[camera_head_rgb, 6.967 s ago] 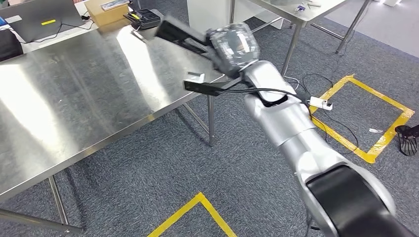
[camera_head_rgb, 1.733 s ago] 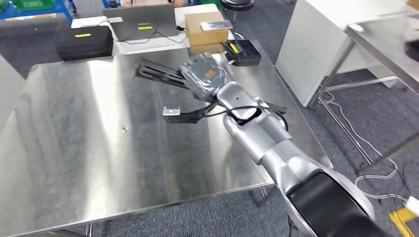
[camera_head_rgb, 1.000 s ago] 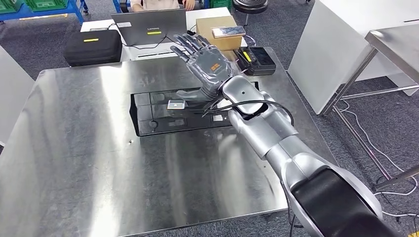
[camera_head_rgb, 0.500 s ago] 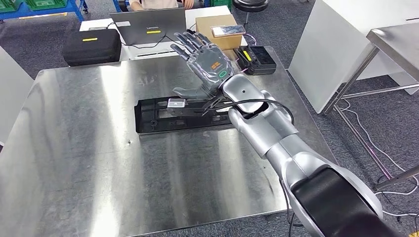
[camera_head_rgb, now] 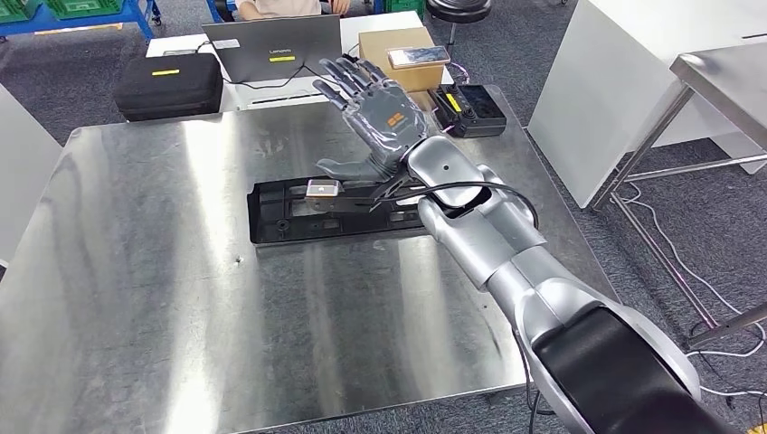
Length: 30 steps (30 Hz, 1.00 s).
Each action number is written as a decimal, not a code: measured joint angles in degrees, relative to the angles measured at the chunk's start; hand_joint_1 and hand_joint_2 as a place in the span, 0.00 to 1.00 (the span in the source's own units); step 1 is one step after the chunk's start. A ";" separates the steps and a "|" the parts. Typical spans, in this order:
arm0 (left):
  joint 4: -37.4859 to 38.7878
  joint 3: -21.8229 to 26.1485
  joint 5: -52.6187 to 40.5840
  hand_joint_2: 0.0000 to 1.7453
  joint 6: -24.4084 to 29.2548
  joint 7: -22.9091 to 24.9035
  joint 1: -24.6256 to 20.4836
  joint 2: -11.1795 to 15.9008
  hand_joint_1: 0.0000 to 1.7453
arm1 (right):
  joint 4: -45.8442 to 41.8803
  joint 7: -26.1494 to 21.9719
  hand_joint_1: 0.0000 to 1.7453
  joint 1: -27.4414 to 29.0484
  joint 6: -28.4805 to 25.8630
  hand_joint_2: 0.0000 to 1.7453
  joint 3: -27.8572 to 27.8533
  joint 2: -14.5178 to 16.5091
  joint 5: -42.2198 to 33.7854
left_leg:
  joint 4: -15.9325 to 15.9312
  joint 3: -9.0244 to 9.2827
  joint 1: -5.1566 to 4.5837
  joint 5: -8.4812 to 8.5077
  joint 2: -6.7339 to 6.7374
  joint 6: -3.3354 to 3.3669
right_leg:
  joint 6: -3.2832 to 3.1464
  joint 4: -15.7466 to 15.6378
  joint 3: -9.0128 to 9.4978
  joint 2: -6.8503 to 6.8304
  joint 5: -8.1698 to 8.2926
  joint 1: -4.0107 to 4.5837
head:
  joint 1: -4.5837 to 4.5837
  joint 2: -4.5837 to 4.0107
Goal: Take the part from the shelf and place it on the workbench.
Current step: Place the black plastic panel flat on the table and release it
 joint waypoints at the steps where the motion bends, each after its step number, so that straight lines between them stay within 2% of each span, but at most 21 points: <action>1: 0.00 0.00 -0.06 0.00 -0.11 0.00 0.00 -0.01 0.00 | 0.00 0.01 0.00 0.01 0.00 0.00 0.00 0.00 0.01 | 0.00 0.00 0.00 0.00 0.00 0.00 | 0.00 0.00 0.00 0.00 0.00 0.00 | 0.00 0.00; 9: 0.00 0.00 -0.15 0.00 -0.23 0.00 -0.01 -0.05 0.00 | 0.00 0.06 0.00 0.03 0.00 0.00 0.00 0.00 0.03 | 0.00 0.00 0.00 -0.01 0.00 0.00 | 0.00 0.00 0.01 0.00 0.00 0.00 | -0.02 0.00; 11: -0.01 0.00 -0.15 0.00 -0.28 0.00 -0.03 -0.03 0.00 | 0.00 0.07 0.00 0.02 0.00 0.00 0.00 0.01 0.04 | 0.03 -0.01 -0.10 -0.25 -0.02 0.30 | 0.21 -0.36 0.20 0.02 0.05 -0.26 | -0.03 0.00; 13: -0.02 0.00 -0.20 0.00 -0.36 0.00 -0.03 -0.10 0.00 | -0.03 0.12 0.00 0.02 0.00 0.00 -0.02 0.05 0.10 | -1.10 0.94 0.06 -0.14 0.01 0.96 | 0.57 -0.81 0.67 0.02 0.08 -0.19 | -0.03 0.00; 15: -0.02 0.00 -0.28 0.00 -0.43 0.00 -0.04 -0.25 0.00 | -0.05 0.18 0.00 -0.09 0.03 0.00 -0.04 0.04 0.15 | -2.79 2.40 0.52 0.44 0.21 1.60 | 0.53 1.66 -0.16 -0.05 -1.28 -0.01 | 0.12 0.00; 17: -0.02 0.00 -0.33 0.00 -0.61 -0.01 -0.13 -0.30 0.00 | -0.02 0.21 0.00 -0.04 0.09 0.00 -0.04 -0.10 0.17 | -3.31 2.89 0.77 0.68 0.40 1.80 | 0.40 8.59 -3.63 -0.10 -4.33 -0.45 | 0.27 0.00; 18: -0.02 0.00 -0.33 0.00 -0.71 -0.01 -0.17 -0.31 0.00 | 0.00 0.22 0.00 0.15 0.10 0.00 -0.04 -0.20 0.20 | -3.26 2.86 0.86 0.71 0.42 1.67 | 0.59 12.11 -5.56 -0.11 -5.58 -0.77 | 0.29 0.00; 19: -0.02 0.00 -0.33 0.00 -0.78 -0.01 -0.19 -0.31 0.00 | 0.02 0.23 0.00 0.43 0.11 0.00 -0.04 -0.31 0.22 | -3.18 2.79 0.97 0.72 0.44 1.48 | 1.00 14.24 -6.80 -0.14 -6.14 -1.15 | 0.28 0.00; 20: -0.02 0.00 -0.33 0.00 -0.81 -0.01 -0.18 -0.33 0.00 | 0.04 0.23 0.00 0.66 0.11 0.00 -0.04 -0.40 0.25 | -3.07 2.69 1.12 0.73 0.46 1.23 | 1.58 14.57 -7.13 -0.18 -5.92 -1.54 | 0.28 0.00; 21: -0.02 0.00 -0.33 0.00 -0.81 0.00 -0.17 -0.34 0.00 | 0.04 0.23 0.00 0.80 0.11 0.00 -0.04 -0.45 0.27 | -2.92 2.60 1.28 0.72 0.47 0.96 | 2.19 13.35 -6.64 -0.24 -5.15 -1.87 | 0.29 0.00; 23: -0.02 0.00 -0.37 0.00 -0.80 -0.01 -0.17 -0.38 0.00 | 0.04 0.23 0.00 0.81 0.11 0.00 -0.04 -0.48 0.28 | -2.14 2.21 1.71 0.49 0.48 0.18 | 3.60 6.61 -3.33 -0.53 -2.39 -2.62 | 0.31 0.00; 24: -0.04 0.01 -0.40 0.00 -0.80 -0.03 -0.17 -0.28 0.00 | 0.04 0.24 0.00 0.80 0.11 0.00 -0.04 -0.48 0.28 | -1.55 1.89 1.81 0.24 0.48 -0.38 | 4.04 3.76 -2.02 -0.75 -1.23 -2.77 | 0.39 0.00; 25: -0.05 0.01 -0.44 0.00 -0.80 -0.10 -0.16 -0.21 0.00 | 0.03 0.27 0.00 0.79 0.11 0.00 -0.05 -0.45 0.31 | -0.88 1.61 1.89 -0.07 0.47 -1.01 | 4.06 1.47 -0.91 -0.85 -0.24 -2.85 | 0.44 0.00; 26: -0.07 0.01 -0.50 0.00 -0.81 -0.22 -0.16 -0.15 0.00 | 0.01 0.30 0.00 0.79 0.11 0.00 -0.07 -0.43 0.33 | -0.41 1.41 1.89 -0.34 0.47 -1.55 | 3.67 0.65 -0.54 -0.89 0.17 -2.79 | 0.42 0.00; 28: -0.09 0.00 -0.70 0.00 -0.82 -0.48 -0.08 -0.15 0.00 | -0.01 0.34 0.00 0.82 0.11 0.00 -0.08 -0.39 0.40 | -0.29 1.26 2.10 -0.36 0.52 -2.36 | 2.32 1.13 -0.78 -0.68 0.49 -2.50 | 0.26 0.00; 30: -0.09 0.00 -0.86 0.00 -0.82 -0.62 -0.01 -0.18 0.00 | -0.02 0.34 0.00 0.83 0.11 0.00 -0.07 -0.36 0.45 | 0.47 0.81 2.53 -1.05 0.75 -2.84 | 1.36 1.12 -0.93 -0.60 0.99 -2.51 | 0.14 0.00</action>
